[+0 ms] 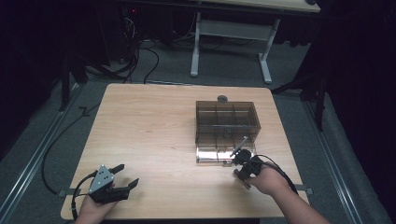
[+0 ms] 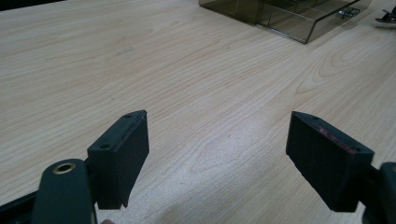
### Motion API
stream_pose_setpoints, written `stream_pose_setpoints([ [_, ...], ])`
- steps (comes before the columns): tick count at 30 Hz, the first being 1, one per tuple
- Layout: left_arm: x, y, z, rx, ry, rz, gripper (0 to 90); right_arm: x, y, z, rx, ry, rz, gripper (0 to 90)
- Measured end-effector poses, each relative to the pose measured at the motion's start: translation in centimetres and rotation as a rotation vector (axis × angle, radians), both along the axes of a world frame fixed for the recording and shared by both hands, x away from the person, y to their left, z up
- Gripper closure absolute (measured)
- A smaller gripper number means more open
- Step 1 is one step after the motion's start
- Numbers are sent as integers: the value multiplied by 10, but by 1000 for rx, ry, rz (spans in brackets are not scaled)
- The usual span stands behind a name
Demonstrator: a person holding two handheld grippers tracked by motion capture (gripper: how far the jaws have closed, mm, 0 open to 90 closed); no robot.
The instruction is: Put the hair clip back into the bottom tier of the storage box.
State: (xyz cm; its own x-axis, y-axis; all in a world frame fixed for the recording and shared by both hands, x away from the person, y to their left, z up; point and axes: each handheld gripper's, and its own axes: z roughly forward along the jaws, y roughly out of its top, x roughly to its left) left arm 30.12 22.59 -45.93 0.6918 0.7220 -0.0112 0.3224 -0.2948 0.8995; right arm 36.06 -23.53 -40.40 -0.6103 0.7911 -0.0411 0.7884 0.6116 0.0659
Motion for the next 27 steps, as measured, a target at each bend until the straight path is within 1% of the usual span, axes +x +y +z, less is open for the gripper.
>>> stream_pose_setpoints([
  [8,0,0,0,-1,0,-1,217,1,-1,4,3,-1,10,809],
  [18,0,0,0,2,-1,-4,217,2,-1,9,2,-4,7,809],
  [23,0,0,0,0,-1,-2,217,5,1,15,-7,-1,16,810],
  [24,0,0,0,0,-1,-3,217,6,1,17,-7,-2,29,810],
  [27,0,0,0,-1,-1,-4,218,8,2,22,2,-5,29,809],
])
